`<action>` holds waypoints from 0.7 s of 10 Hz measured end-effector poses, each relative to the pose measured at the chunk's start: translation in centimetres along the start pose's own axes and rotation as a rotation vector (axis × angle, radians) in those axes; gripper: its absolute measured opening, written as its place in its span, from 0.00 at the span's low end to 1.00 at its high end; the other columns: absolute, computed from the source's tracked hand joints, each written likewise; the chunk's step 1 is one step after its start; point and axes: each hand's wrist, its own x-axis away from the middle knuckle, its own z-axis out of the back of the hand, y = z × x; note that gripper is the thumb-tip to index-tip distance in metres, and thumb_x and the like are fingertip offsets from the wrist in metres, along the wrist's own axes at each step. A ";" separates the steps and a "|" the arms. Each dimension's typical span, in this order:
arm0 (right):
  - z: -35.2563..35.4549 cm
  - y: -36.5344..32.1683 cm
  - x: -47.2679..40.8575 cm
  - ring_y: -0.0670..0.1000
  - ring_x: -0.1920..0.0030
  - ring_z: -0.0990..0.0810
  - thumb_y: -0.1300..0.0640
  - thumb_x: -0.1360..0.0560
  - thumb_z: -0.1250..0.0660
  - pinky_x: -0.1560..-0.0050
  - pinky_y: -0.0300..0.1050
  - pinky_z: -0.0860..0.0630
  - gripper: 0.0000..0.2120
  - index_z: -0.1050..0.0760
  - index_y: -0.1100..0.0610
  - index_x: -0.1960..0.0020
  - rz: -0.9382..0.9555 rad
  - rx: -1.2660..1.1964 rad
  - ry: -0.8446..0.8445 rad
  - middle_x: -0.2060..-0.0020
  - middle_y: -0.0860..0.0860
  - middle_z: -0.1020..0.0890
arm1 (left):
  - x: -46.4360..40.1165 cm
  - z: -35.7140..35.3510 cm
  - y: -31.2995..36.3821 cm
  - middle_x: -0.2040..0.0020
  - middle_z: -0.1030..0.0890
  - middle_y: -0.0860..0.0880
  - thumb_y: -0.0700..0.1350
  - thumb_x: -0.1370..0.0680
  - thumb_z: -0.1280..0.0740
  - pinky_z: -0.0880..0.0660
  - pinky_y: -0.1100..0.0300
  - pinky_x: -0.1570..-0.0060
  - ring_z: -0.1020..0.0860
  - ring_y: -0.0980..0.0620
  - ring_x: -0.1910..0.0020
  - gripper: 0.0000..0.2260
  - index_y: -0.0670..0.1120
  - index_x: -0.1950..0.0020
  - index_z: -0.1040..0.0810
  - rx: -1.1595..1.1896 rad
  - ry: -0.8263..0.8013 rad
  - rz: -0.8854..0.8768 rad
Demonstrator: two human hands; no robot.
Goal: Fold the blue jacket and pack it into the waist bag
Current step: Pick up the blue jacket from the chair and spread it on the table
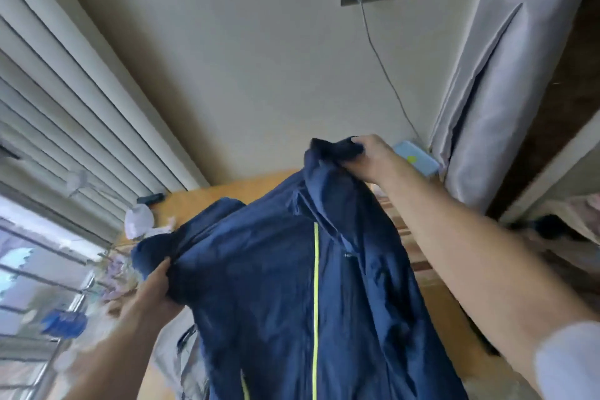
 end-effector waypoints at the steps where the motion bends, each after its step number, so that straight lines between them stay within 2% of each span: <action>1: 0.0 3.8 -8.3 0.54 0.44 0.24 0.61 0.19 0.38 0.39 0.47 0.24 0.12 0.27 0.61 0.37 -0.027 -0.318 0.100 0.48 0.56 0.26 | -5.5 -2.3 -1.6 0.56 0.21 0.48 0.67 0.29 0.30 0.22 0.59 0.66 0.20 0.51 0.64 0.36 0.46 0.28 0.28 0.003 0.074 0.113; 2: 1.9 9.1 -10.4 0.53 0.35 0.24 0.54 0.21 0.35 0.31 0.51 0.28 0.23 0.32 0.53 0.27 0.010 0.067 0.149 0.36 0.51 0.24 | -9.5 -2.7 -3.5 0.58 0.24 0.51 0.59 0.16 0.44 0.23 0.57 0.66 0.25 0.52 0.63 0.27 0.45 0.22 0.35 -0.034 0.160 0.122; 3: 5.3 15.5 -9.4 0.55 0.42 0.20 0.48 0.27 0.30 0.42 0.51 0.24 0.22 0.27 0.52 0.35 -0.015 0.529 0.288 0.41 0.51 0.20 | -12.4 -1.9 -5.1 0.54 0.22 0.49 0.53 0.18 0.36 0.24 0.54 0.61 0.23 0.51 0.59 0.23 0.43 0.27 0.29 -0.118 0.177 0.130; 4: 8.8 20.7 -6.5 0.59 0.42 0.21 0.40 0.29 0.27 0.52 0.48 0.28 0.31 0.29 0.56 0.35 -0.103 0.882 0.407 0.45 0.52 0.23 | -13.7 -1.1 -5.9 0.53 0.20 0.45 0.44 0.22 0.29 0.22 0.54 0.59 0.21 0.49 0.57 0.17 0.44 0.34 0.26 -0.181 0.126 0.134; 5: 11.6 24.8 -5.7 0.62 0.37 0.23 0.38 0.35 0.23 0.50 0.50 0.26 0.44 0.38 0.57 0.28 -0.253 1.268 0.367 0.37 0.57 0.25 | -15.2 -0.3 -6.8 0.46 0.19 0.39 0.37 0.24 0.28 0.22 0.51 0.56 0.19 0.43 0.52 0.21 0.41 0.32 0.26 -0.284 0.110 0.134; 6: 13.2 25.6 -7.9 0.62 0.50 0.19 0.54 0.26 0.26 0.56 0.50 0.23 0.20 0.29 0.59 0.40 -0.242 1.335 0.346 0.46 0.59 0.19 | -16.6 -0.2 -6.4 0.43 0.21 0.39 0.35 0.22 0.30 0.22 0.52 0.55 0.21 0.42 0.47 0.23 0.43 0.27 0.30 -0.256 0.170 0.052; 7: 14.2 24.2 -11.0 0.62 0.58 0.19 0.58 0.25 0.29 0.57 0.53 0.19 0.05 0.21 0.60 0.56 -0.119 1.291 0.483 0.59 0.59 0.17 | -18.2 -0.5 -6.1 0.40 0.22 0.40 0.36 0.21 0.32 0.23 0.55 0.53 0.22 0.42 0.42 0.23 0.42 0.26 0.30 -0.231 0.235 -0.007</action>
